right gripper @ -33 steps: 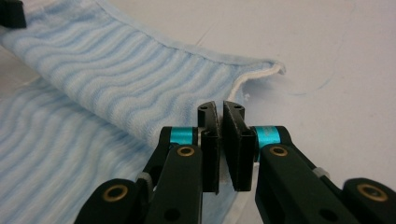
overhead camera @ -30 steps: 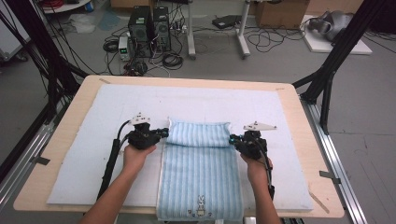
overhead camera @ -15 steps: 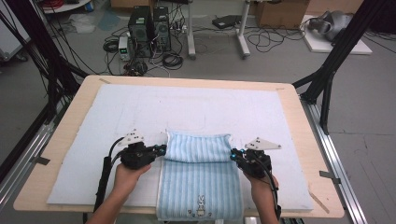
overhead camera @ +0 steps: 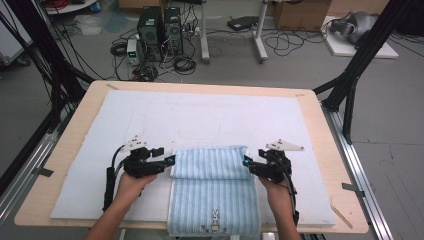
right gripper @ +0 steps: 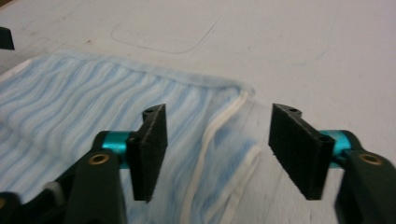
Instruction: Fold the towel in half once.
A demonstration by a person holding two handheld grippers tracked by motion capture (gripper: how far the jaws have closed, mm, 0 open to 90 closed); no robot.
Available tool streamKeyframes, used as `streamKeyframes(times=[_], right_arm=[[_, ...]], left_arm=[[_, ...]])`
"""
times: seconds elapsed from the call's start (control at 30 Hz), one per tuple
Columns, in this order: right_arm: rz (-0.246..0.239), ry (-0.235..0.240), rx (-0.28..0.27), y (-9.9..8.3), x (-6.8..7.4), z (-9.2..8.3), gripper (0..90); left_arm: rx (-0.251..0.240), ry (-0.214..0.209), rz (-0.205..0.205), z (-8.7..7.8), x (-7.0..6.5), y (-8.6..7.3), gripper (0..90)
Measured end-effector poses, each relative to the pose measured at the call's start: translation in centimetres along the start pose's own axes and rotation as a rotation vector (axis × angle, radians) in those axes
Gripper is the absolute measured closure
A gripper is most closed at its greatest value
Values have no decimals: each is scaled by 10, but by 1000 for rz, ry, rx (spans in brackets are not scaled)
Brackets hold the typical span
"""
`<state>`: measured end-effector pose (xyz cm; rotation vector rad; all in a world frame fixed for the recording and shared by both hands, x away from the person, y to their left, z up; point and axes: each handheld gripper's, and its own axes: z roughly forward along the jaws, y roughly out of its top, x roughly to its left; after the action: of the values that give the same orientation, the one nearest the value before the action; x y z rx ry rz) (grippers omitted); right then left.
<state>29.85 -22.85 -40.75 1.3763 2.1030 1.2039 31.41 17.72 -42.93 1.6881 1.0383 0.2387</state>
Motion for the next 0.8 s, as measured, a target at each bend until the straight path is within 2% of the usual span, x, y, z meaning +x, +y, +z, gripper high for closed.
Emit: streamKeyframes(times=[0.03, 0.1, 0.17, 0.23, 0.3, 0.33, 0.4, 0.43, 0.47, 0.5, 0.53, 0.57, 0.6, 0.7, 0.8], right_arm=[[10, 6, 5, 5, -2, 5, 254], [40, 34, 18, 14, -7, 16, 181], [53, 42, 36, 20, -11, 28, 130], [42, 35, 71, 25, -12, 37, 113], [43, 28, 93, 26, -13, 44, 118], [52, 16, 108, 27, -14, 47, 170], [63, 47, 127, 26, -16, 52, 373], [58, 57, 135, 25, -16, 53, 459], [38, 50, 137, 25, -15, 54, 582], [12, 50, 129, 24, -14, 54, 692], [5, 42, 119, 24, -13, 52, 759], [-7, 38, 106, 23, -11, 49, 812], [-31, 28, 95, 22, -10, 47, 826], [-60, 40, 57, 20, -8, 37, 836], [-54, 70, 9, 16, -5, 23, 835]], left_arm=[[-9, -11, -20, 2, 3, 3, 353], [26, 6, -8, 10, 7, 9, 346], [19, 6, -15, 18, 10, 12, 353], [50, 9, -11, 26, 12, 15, 361], [70, -3, -29, 35, 12, 12, 387], [87, -3, -24, 39, 12, 11, 409], [130, -1, -19, 45, 12, 7, 487], [144, -5, -22, 47, 11, 5, 545], [154, -15, -17, 47, 11, 5, 655], [146, -17, -3, 46, 10, 5, 778], [141, -21, 9, 45, 8, 6, 850], [127, -32, 10, 43, 7, 7, 871], [115, -44, 10, 41, 6, 8, 876], [88, -79, 15, 32, 2, 11, 879], [71, -106, 27, 22, -4, 14, 879]])
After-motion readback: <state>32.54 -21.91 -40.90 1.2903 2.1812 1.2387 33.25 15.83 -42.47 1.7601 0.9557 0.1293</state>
